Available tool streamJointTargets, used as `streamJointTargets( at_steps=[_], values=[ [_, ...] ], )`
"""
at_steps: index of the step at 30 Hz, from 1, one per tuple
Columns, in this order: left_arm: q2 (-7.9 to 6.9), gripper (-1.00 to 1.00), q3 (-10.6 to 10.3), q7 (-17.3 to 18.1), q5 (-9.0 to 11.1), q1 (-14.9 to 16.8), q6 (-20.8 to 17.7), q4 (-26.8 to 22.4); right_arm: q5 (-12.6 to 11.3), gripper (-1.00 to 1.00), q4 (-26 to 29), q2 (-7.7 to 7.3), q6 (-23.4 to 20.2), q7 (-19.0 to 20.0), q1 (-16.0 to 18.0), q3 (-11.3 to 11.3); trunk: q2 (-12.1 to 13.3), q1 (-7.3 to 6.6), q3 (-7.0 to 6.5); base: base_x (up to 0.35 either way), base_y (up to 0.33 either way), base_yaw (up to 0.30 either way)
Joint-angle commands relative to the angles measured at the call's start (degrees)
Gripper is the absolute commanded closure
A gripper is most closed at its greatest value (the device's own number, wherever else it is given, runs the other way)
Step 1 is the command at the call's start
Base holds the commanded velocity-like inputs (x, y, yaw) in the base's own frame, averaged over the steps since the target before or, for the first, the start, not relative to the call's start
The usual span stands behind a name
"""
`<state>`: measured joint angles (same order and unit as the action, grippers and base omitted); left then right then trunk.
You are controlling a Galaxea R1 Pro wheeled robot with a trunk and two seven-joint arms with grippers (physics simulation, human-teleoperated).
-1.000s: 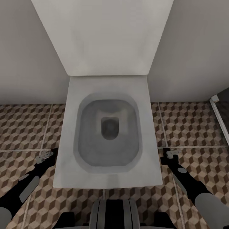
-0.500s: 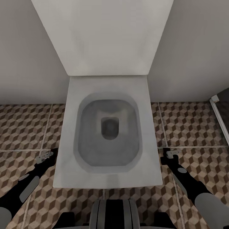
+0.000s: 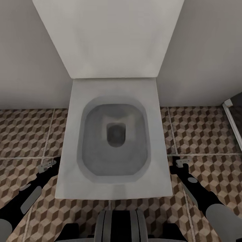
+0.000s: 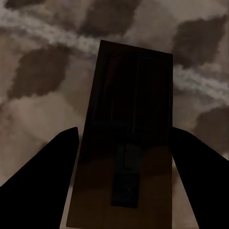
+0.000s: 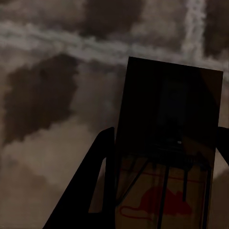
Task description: Take the four mousetraps from the cabinet in the bathroom and place them on the bathroom floor. Make sure all four end up on the same floor surface, and ensure that at least two of them are either under or directly next to the same bathroom sink.
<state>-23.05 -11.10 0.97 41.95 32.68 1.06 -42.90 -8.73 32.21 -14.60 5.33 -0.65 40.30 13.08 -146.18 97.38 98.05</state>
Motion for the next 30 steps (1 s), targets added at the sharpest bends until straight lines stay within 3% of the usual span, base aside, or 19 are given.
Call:
streamJointTargets(
  at_steps=[1,30],
  values=[
    [-0.07,1.0,-0.2,0.1,0.6,0.0,0.1,0.0,-0.7,1.0,-0.1,-0.07,0.3,0.0,0.0,0.4,0.0,-0.01,0.03,0.0,0.0,0.0],
    [-0.07,1.0,-0.2,0.2,0.7,0.1,0.2,-0.1,-0.8,1.0,-0.1,-0.07,0.2,0.0,0.0,0.4,0.0,-0.01,0.03,0.0,0.0,0.0]
  ],
)
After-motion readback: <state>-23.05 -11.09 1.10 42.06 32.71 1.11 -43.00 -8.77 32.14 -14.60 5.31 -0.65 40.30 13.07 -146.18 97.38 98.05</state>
